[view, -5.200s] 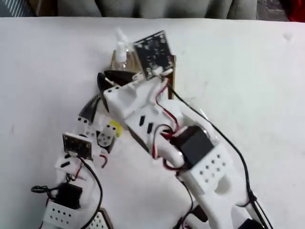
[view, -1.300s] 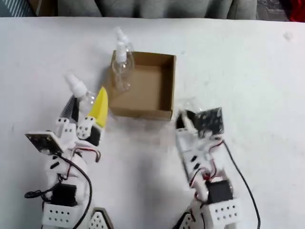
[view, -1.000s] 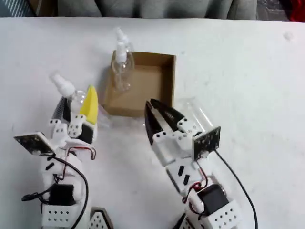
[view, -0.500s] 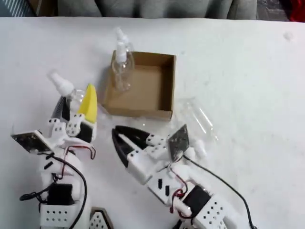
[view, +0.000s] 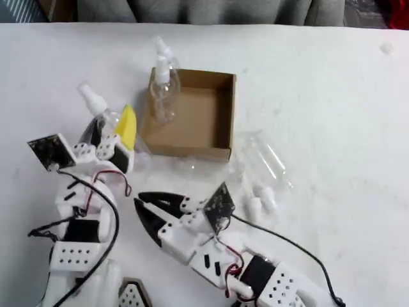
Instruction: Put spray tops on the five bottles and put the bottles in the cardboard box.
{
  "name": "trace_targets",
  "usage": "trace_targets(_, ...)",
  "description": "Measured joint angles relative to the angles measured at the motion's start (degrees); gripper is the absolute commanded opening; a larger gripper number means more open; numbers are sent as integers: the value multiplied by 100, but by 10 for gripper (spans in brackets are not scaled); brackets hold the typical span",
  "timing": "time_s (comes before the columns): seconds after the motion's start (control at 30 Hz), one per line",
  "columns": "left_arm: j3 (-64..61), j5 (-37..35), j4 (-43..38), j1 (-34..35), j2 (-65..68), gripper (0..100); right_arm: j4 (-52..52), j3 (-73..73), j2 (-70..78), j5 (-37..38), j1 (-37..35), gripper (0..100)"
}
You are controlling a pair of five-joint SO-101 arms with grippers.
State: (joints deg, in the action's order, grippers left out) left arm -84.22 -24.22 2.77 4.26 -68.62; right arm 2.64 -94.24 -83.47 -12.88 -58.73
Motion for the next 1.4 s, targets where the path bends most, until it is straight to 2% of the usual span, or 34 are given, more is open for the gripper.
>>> trace_targets(0.13, 9, 0, 114, 0, -132, 20, 0, -26, 26, 62, 26, 16)
trace_targets(0.3, 79, 0, 712, -79, -800, 20, -281, 70, 703, 62, 105, 16)
trace_targets(0.53, 79, 0, 905, -246, -1248, 20, -1574, 448, 2725, 62, 220, 16)
trace_targets(0.67, 79, 0, 923, -246, -1257, 20, -2110, 571, 3402, -26, 246, 16)
trace_targets(0.77, 79, 0, 967, -255, -1284, 20, -2189, 756, 3736, -149, 316, 16)
trace_targets(1.0, 79, 167, 1644, -396, -1292, 20, -2215, 1029, 4316, -185, 519, 16)
trace_targets(1.4, 79, 255, 1662, -448, -1292, 20, -2215, 1134, 4484, -185, 765, 16)
